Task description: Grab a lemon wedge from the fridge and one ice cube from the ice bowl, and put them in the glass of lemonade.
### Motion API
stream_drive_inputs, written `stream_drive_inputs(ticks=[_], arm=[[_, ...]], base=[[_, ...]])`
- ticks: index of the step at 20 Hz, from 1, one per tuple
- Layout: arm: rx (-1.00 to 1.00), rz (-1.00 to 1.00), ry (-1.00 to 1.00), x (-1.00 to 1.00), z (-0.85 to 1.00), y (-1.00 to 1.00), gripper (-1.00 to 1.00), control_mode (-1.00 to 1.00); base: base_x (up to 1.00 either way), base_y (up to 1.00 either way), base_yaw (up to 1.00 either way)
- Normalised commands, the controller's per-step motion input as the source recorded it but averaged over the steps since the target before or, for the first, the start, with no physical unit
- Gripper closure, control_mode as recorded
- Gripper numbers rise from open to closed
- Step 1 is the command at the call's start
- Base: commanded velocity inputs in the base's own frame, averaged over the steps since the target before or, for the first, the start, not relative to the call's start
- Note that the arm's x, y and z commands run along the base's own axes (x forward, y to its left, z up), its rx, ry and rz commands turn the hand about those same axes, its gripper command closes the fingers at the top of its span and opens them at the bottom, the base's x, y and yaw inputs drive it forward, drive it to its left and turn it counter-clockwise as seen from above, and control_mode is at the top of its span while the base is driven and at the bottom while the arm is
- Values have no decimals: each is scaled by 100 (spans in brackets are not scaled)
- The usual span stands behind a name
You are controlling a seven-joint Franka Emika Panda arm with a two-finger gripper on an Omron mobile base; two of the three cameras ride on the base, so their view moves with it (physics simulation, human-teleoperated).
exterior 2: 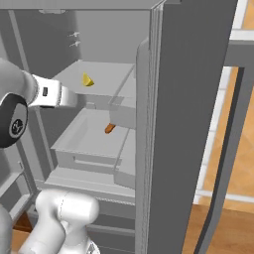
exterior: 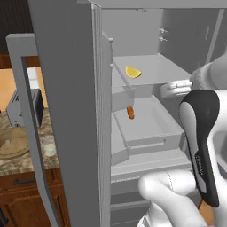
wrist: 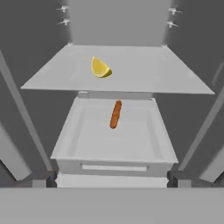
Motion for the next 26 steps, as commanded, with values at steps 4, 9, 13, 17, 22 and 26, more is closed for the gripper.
stream_drive_inputs(ticks=[4,9,13,17,22,26], arm=[[0,14,2,100,12,29,-100,-100],[-8,7,9,100,1,23,-100,-100],[-10,0,14,100,-8,2,-100,-100],[0,3,1,38,-15,-2,-100,-100],[3,10,1,58,-31,-3,-100,-100],[0,8,5,75,11,0,-100,-100]], base=[[0,0,0],[0,0,0],[0,0,0],[0,0,0],[0,0,0],[0,0,0]])
